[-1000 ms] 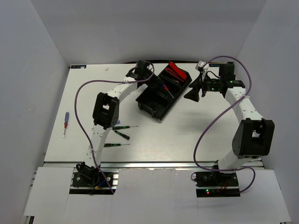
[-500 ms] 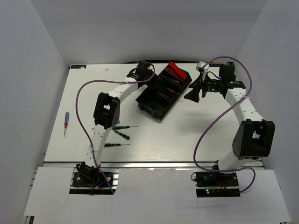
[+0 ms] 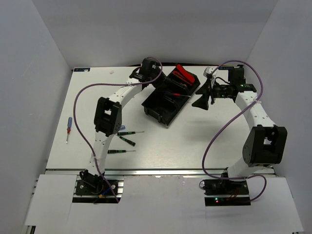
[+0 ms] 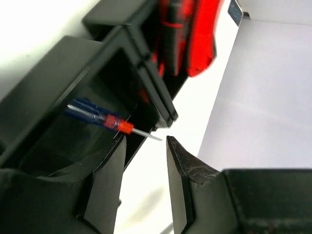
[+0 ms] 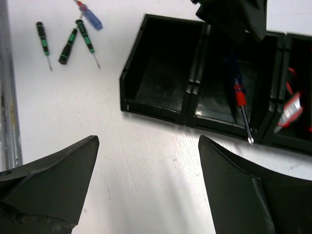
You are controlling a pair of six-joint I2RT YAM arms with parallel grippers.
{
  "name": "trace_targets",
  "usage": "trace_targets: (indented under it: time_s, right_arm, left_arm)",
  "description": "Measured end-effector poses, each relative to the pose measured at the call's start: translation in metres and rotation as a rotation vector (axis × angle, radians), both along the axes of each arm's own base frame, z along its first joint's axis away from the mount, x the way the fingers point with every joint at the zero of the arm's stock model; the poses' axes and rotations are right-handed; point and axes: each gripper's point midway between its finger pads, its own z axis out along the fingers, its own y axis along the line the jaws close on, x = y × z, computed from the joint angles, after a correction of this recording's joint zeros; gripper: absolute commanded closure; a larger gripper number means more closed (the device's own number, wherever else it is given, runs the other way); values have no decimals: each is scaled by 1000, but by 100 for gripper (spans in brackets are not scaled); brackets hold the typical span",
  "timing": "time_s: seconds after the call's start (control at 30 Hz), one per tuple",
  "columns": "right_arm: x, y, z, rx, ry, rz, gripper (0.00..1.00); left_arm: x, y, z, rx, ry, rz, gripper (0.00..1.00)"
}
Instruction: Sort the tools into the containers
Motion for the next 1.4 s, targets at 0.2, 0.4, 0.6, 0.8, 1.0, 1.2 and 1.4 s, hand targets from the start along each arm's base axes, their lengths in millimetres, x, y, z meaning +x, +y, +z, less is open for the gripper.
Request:
trace_targets:
  time_s: [0.2,0.4,0.6,0.8,1.0,1.2,1.4]
  right_arm:
    - [-19,33,8,-42,-91,225,11]
    - [-66,107,-20,-128,-147,536,11]
    - [-96,192,-50,-213,-222,773,12]
    - [-102,266,-79,-217,-238,796,16]
    - [-98,330,-116,-208,-224,747,36]
    - [-86,375,-140,-191,-205,663,46]
    - [-75,385,-152,-191,-197,611,45]
  left_arm:
    - [-36,50,66,145,-204,-76,34]
    - [-90,174,143,240,-389,35,16]
    - [-158,291,155,397,-432,298,2]
    - [-221,317,188,475,-509,393,2]
    - [-277,342,205,522,-529,488,2]
    - [-308,355,207,552,-510,526,2]
    - [-316,356,192,556,-454,522,2]
